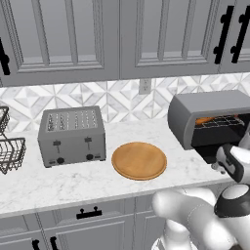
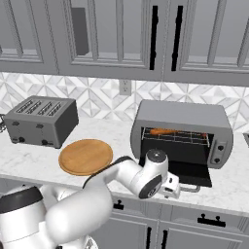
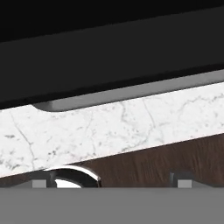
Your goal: Pick up the kebab skewer and baguette bread, and place them inside the toaster oven. Close the toaster oven door and start by setting the timer.
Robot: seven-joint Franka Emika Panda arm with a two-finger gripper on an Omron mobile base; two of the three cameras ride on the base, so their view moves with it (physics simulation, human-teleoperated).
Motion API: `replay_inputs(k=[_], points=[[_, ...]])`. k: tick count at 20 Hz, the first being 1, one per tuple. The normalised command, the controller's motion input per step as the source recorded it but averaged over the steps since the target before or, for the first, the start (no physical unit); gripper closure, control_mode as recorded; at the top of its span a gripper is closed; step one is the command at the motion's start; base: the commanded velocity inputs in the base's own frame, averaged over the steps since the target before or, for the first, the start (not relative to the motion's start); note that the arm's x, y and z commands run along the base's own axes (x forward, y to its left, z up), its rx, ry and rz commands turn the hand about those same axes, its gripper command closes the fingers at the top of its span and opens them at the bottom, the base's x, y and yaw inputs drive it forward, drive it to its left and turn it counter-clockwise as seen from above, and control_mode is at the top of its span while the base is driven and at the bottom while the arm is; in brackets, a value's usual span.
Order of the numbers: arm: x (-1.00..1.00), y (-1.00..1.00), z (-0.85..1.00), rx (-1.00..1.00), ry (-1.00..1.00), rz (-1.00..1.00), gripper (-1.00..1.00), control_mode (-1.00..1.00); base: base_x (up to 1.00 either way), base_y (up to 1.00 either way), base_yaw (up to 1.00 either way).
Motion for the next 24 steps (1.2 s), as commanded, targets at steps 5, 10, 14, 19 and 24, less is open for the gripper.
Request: replay_inputs(k=[5, 10, 14, 19, 24], points=[[0.26, 0.00, -0.23, -0.03, -0.05, 0.20, -1.00, -1.00, 0.00, 0.00, 0.00], [0.36, 0.00, -0.09, -0.03, -0.05, 0.11, -1.00, -1.00, 0.00, 0.00, 0.00], [0.10, 0.00, -0.23, -0.04, -0.02, 0.03, -1.00, -1.00, 0.00, 0.00, 0.00], [0.14, 0.00, -0.20, -0.01, -0.01, 0.00, -1.00, -1.00, 0.00, 0.00, 0.00], [0.28, 0.00, -0.04, 0.00, -0.02, 0.00, -1.00, -1.00, 0.00, 0.00, 0.00]])
